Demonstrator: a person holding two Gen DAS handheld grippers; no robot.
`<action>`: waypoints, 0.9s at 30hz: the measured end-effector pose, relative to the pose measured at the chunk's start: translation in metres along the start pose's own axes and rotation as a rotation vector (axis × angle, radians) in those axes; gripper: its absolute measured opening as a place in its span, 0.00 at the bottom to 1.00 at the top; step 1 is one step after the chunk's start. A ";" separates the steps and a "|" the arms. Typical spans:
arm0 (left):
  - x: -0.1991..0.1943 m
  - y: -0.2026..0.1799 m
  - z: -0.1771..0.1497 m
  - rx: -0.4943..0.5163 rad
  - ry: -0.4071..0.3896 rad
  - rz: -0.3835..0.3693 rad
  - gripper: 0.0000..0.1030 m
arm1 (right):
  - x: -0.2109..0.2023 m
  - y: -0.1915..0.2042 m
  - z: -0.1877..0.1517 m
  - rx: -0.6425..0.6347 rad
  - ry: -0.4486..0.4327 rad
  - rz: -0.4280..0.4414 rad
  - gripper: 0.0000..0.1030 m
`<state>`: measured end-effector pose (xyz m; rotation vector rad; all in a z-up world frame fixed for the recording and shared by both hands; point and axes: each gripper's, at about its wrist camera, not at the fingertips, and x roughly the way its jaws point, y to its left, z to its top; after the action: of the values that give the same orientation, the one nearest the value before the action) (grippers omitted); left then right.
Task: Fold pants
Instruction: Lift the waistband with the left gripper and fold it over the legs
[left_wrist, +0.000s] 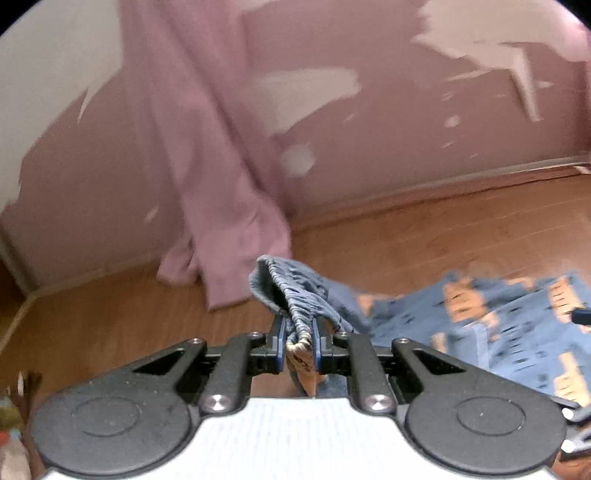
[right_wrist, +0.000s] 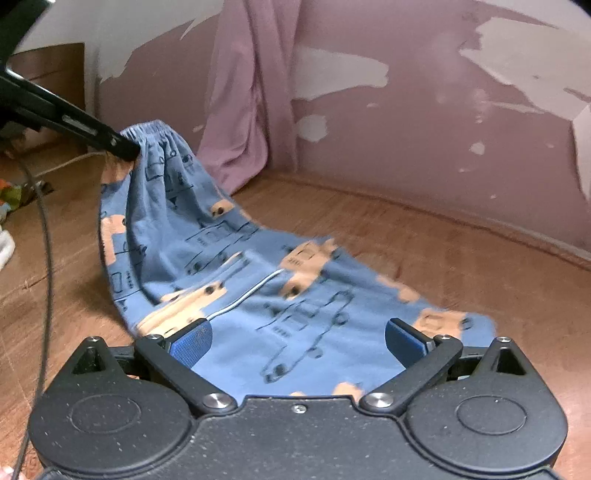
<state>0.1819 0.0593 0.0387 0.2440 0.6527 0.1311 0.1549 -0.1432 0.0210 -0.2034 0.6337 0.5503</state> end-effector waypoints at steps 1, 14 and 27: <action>-0.008 -0.007 0.005 0.021 -0.022 -0.013 0.15 | -0.004 -0.005 0.001 -0.005 -0.003 -0.010 0.97; -0.037 -0.186 0.038 0.440 -0.092 -0.328 0.16 | -0.061 -0.117 -0.012 -0.124 0.055 -0.266 0.98; -0.014 -0.279 0.001 0.594 0.000 -0.407 0.16 | -0.061 -0.180 -0.032 -0.001 0.102 -0.330 0.98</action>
<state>0.1838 -0.2122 -0.0265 0.6743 0.7179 -0.4618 0.1966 -0.3307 0.0357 -0.3320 0.6821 0.2229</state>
